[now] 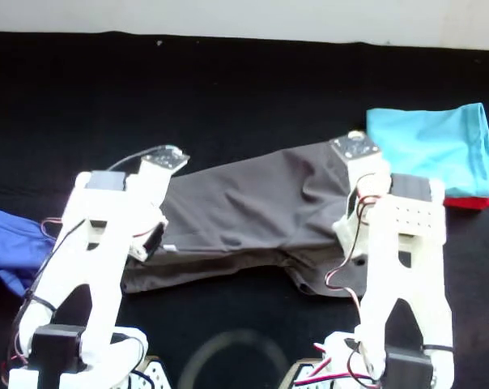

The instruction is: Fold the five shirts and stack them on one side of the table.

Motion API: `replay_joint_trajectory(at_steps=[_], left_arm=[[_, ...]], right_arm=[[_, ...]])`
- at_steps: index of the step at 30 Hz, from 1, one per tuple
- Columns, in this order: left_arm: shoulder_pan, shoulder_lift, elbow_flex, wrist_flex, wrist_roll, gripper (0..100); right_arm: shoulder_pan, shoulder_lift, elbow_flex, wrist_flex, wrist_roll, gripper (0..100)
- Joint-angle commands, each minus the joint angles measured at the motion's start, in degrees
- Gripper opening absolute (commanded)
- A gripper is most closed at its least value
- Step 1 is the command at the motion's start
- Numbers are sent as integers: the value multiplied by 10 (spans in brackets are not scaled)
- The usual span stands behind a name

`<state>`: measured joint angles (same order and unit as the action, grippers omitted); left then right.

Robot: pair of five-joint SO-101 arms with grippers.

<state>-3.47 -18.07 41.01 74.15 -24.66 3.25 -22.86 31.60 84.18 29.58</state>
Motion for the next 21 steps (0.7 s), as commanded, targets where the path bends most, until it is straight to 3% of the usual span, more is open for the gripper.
replay_joint_trajectory(at_steps=[1,12,18,21], left_arm=[[7,-19,16,-18,-3,10],[2,-22,17,-8,-5,19],[-5,-22,-16,44,-46,176],[-42,-22,-73,71,-45,171]], right_arm=[[7,-22,19,-5,7,6],[0,-22,20,19,4,11],[-58,-25,19,61,4,160],[-80,-54,19,47,3,170]])
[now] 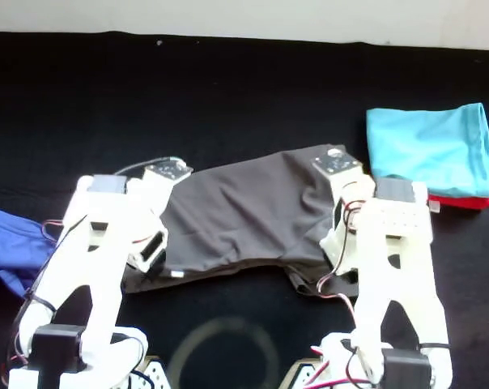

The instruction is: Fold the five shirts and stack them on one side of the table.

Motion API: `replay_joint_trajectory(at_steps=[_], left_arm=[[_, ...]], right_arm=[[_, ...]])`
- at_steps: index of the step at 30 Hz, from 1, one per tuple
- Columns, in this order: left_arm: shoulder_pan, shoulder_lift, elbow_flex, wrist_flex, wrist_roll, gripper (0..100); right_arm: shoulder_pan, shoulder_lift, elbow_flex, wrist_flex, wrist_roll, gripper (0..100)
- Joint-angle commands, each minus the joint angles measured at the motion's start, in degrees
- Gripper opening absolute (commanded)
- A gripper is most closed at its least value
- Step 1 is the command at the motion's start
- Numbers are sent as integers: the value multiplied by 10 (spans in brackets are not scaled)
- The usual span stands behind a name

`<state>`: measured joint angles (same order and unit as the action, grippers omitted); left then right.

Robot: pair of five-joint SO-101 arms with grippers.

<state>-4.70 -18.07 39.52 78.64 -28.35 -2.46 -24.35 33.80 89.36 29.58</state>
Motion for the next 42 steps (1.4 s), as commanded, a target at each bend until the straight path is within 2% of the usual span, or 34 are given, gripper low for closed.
replay_joint_trajectory(at_steps=[1,5,8,10,11,13,14,16,19,27,32,36,42], left_arm=[[-46,-22,-85,35,-8,165],[-98,-22,-186,68,-6,150],[-110,-17,-205,61,2,141],[-107,-16,-186,28,27,72],[-98,-14,-171,3,39,9],[-81,0,-138,-45,50,25],[-70,12,-126,-66,51,17],[-54,41,-109,-105,52,8],[-51,101,-108,-151,52,9],[-56,289,-170,-245,52,9],[-96,390,-288,-233,52,9],[-131,476,-428,-160,48,9],[-165,646,-729,-41,48,9]], right_arm=[[-28,-56,-3,-12,3,170],[-33,-132,-3,-46,3,170],[-31,-189,-3,-82,2,170],[-32,-213,-3,-111,-20,163],[-33,-216,-3,-129,-39,139],[-34,-201,-3,-158,-70,34],[-36,-186,-3,-167,-84,0],[-46,-143,-8,-180,-102,24],[-58,-50,-51,-199,-130,5],[-65,250,-310,-222,-221,5],[-65,411,-439,-225,-224,6],[-64,508,-503,-222,-223,6],[-48,568,-565,-226,-222,6]])
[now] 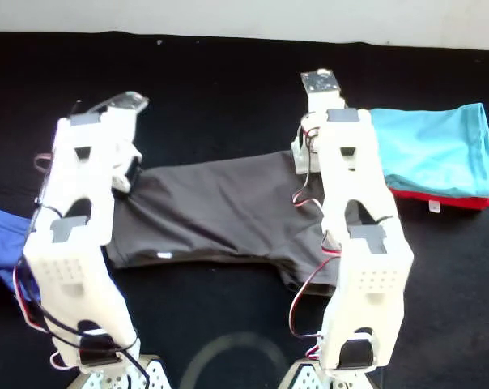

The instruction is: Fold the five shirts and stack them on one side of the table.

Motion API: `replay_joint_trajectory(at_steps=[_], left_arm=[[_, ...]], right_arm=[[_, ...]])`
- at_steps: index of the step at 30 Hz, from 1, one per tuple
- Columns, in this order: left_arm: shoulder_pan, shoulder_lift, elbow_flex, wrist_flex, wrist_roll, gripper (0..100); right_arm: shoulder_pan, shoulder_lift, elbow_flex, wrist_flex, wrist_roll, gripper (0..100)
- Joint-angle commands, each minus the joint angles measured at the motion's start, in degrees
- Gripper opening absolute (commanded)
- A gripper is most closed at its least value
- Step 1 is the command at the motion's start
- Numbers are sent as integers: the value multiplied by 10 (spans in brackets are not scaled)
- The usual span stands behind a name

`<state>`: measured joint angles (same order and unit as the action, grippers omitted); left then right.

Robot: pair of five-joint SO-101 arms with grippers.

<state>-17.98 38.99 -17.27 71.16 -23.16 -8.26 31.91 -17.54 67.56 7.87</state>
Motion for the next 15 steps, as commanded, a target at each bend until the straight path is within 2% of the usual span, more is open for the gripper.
replay_joint_trajectory(at_steps=[1,10,15], left_arm=[[-35,107,-213,55,-4,9],[-58,342,-634,203,-1,9],[-56,378,-786,296,-3,9]], right_arm=[[12,16,-65,-9,-5,6],[22,149,-229,-2,-5,6],[27,129,-371,110,-5,6]])
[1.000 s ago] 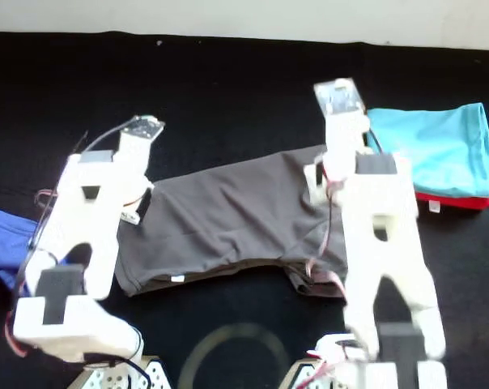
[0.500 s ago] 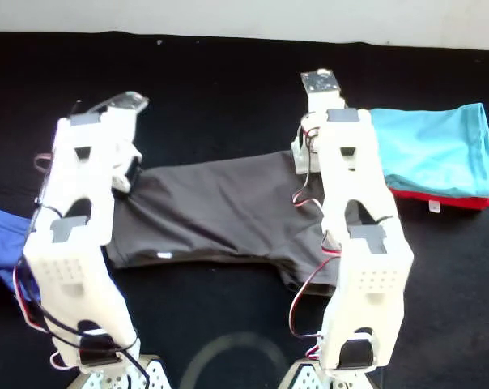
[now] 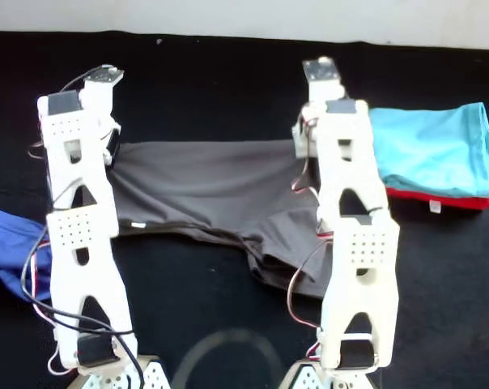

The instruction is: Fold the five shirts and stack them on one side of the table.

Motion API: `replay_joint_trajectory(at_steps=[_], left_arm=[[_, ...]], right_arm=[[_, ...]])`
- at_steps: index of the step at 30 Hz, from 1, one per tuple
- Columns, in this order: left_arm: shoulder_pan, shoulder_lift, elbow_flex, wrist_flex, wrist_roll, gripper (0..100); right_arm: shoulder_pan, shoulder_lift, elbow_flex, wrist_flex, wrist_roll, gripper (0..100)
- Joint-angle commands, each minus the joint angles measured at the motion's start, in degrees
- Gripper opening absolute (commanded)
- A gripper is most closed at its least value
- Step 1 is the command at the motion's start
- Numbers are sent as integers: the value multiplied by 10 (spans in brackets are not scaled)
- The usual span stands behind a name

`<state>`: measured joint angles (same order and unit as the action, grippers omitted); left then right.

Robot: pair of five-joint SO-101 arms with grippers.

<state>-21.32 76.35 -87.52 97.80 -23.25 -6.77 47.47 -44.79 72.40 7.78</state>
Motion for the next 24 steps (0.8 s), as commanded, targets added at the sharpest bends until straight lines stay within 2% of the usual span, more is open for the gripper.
replay_joint_trajectory(at_steps=[1,8,13,20,24], left_arm=[[-21,-4,-80,32,0,9],[-16,-93,-70,35,2,9],[-14,-184,-14,39,3,9],[-9,-446,297,37,2,9],[20,-613,489,35,1,9]], right_arm=[[13,-34,-131,91,-4,6],[10,-48,-291,257,-3,9],[16,-53,-309,288,72,9],[20,-185,-267,288,74,9],[11,-308,-133,288,74,9]])
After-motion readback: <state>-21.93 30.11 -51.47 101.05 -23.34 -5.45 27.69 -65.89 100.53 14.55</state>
